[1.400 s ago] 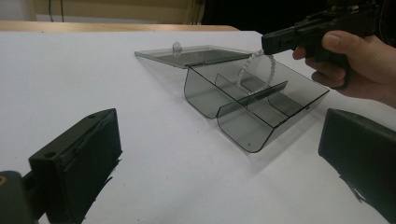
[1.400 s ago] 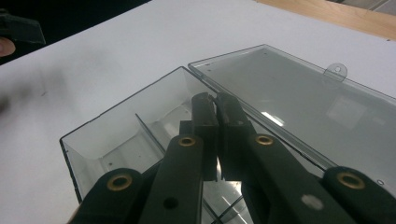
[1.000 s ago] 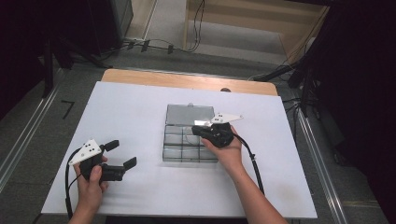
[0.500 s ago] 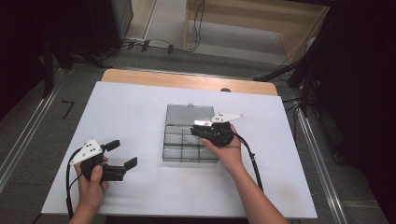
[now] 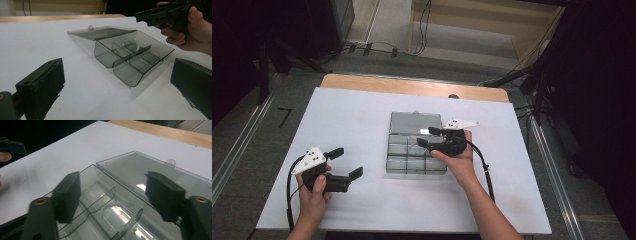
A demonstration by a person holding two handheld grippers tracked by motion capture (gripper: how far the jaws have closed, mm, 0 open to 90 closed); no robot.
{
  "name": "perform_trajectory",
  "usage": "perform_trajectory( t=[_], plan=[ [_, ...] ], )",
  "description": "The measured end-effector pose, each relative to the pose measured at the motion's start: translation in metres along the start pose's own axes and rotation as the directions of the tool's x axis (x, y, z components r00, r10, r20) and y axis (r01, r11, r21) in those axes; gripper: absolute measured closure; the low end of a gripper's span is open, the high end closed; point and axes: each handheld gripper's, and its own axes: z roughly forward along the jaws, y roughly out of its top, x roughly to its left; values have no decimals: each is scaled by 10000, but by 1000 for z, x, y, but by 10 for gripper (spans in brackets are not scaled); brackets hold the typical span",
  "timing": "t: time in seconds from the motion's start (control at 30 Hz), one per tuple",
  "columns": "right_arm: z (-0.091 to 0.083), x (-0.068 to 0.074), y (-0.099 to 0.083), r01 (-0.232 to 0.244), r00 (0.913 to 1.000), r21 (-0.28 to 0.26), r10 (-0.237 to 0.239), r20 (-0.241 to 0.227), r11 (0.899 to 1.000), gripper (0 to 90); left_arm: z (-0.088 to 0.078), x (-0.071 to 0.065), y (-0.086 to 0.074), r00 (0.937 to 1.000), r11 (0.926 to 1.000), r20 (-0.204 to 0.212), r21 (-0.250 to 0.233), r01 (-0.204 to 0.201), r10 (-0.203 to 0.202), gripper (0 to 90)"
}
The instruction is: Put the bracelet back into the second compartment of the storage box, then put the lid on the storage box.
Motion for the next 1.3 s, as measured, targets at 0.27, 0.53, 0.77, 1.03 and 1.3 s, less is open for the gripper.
perform_trajectory(
  t=[0.27,0.53,0.77,1.03,1.3],
  plan=[
    [-13,-6,1,-142,9999,-111,141,-92,9998,10,10,-5,10,9996,9997,115,68,-250,249,0],
    [-25,-15,-5,-437,9989,-256,433,-183,9987,0,22,-9,21,9989,9991,266,127,-402,398,0],
    [-30,-17,-9,-390,9992,-327,390,6,9987,0,35,-9,31,9982,9988,406,181,-457,450,0],
    [-36,-21,-10,-458,9990,-397,457,-30,9982,0,47,-7,41,9978,9989,500,147,-449,441,0],
    [-38,-26,-11,-564,9984,-387,565,14,9977,0,60,0,49,9981,9992,518,205,-335,324,0]
  ],
)
